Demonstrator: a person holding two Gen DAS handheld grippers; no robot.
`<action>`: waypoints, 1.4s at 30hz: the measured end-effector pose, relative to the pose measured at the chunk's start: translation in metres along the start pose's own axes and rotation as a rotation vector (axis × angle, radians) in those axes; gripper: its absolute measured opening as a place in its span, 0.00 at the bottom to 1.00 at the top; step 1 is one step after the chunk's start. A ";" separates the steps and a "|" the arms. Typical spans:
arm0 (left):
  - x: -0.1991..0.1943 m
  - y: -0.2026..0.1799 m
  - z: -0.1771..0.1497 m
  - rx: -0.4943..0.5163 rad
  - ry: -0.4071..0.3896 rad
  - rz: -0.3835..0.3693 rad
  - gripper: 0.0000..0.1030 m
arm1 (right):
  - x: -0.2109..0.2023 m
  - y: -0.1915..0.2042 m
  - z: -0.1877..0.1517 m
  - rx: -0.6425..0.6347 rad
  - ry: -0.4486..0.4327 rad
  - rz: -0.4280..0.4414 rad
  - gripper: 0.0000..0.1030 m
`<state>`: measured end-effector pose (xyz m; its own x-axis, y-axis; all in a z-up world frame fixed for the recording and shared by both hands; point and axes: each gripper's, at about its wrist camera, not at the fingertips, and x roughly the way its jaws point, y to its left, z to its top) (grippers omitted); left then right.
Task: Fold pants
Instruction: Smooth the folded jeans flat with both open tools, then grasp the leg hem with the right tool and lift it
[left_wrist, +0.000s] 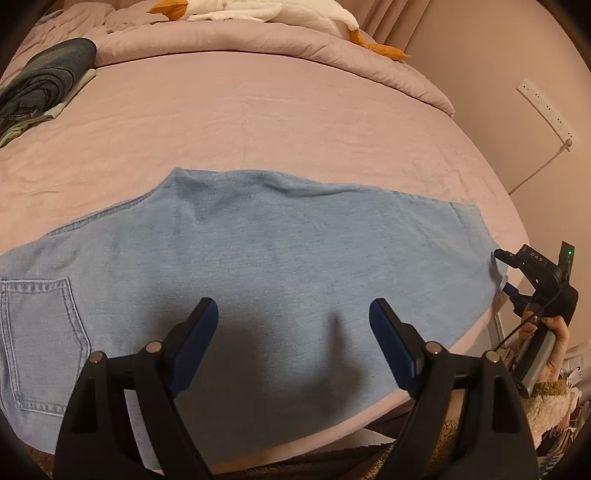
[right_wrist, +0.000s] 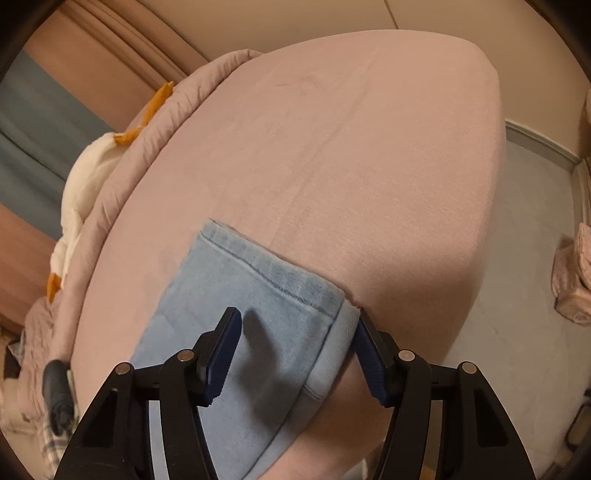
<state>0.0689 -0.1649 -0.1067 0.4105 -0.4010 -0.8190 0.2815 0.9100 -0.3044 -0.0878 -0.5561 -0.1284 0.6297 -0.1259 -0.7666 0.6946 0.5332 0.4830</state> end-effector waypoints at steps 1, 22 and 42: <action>0.000 0.000 0.000 -0.001 0.000 0.000 0.82 | 0.000 -0.002 0.000 0.005 -0.003 0.002 0.61; -0.022 0.009 0.001 -0.025 -0.052 0.001 0.82 | -0.090 0.094 -0.039 -0.360 -0.184 0.263 0.19; -0.015 0.048 -0.001 -0.143 -0.007 -0.035 0.82 | -0.007 0.209 -0.207 -0.856 0.338 0.344 0.30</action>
<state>0.0759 -0.1149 -0.1092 0.4087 -0.4328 -0.8035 0.1694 0.9011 -0.3992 -0.0189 -0.2710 -0.1096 0.5246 0.3249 -0.7869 -0.0789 0.9389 0.3351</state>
